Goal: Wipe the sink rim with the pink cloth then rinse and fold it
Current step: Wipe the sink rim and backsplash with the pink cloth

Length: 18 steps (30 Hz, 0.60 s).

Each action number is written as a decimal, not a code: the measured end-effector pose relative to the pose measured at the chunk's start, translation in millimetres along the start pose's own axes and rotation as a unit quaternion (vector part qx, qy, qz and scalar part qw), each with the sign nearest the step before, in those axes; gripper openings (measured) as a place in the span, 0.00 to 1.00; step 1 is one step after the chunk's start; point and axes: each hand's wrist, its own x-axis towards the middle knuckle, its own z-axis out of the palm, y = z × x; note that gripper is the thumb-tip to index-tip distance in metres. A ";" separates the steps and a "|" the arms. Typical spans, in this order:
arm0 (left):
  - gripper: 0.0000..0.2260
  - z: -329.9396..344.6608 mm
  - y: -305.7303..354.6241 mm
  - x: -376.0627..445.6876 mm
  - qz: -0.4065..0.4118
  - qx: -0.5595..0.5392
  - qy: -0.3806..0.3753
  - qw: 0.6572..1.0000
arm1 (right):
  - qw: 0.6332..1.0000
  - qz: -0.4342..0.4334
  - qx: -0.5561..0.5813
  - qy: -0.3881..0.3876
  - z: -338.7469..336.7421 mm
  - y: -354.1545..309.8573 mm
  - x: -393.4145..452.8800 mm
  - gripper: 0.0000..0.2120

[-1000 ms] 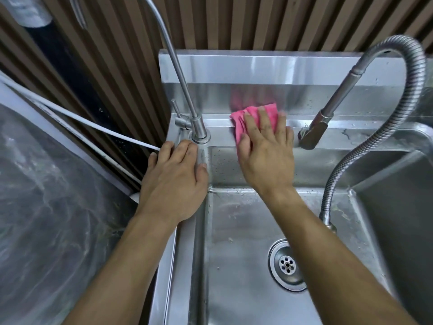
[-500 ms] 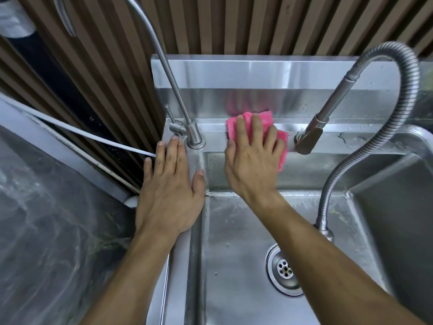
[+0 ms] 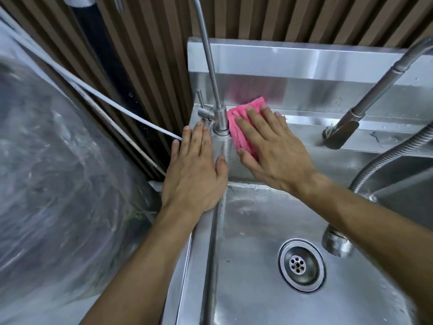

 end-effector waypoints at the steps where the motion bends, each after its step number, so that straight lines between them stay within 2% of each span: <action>1: 0.31 -0.1 0.1 -1.0 0.002 0.006 -0.003 1.000 | 1.000 -0.009 -0.006 -0.006 -1.7 0.4 4.9 0.33; 6: 0.33 -1.2 3.5 -6.6 0.006 0.051 0.001 0.999 | 0.991 -0.104 -0.079 -0.042 -8.5 8.8 35.6 0.37; 10: 0.35 -3.2 6.5 -6.7 -0.003 0.069 -0.011 0.998 | 0.982 -0.125 -0.119 -0.079 -16.5 11.5 48.6 0.42; 12: 0.35 -4.2 7.1 -8.1 -0.004 0.070 -0.017 0.997 | 0.985 -0.103 -0.109 -0.089 -17.4 4.3 45.9 0.43; 15: 0.35 -5.8 6.2 -11.9 0.009 0.073 -0.027 0.997 | 0.993 -0.031 -0.051 -0.098 -15.7 -8.9 31.5 0.38; 18: 0.35 -5.0 3.7 -12.0 0.030 0.091 -0.026 0.995 | 0.997 0.076 -0.021 -0.024 -7.7 -7.7 -1.6 0.35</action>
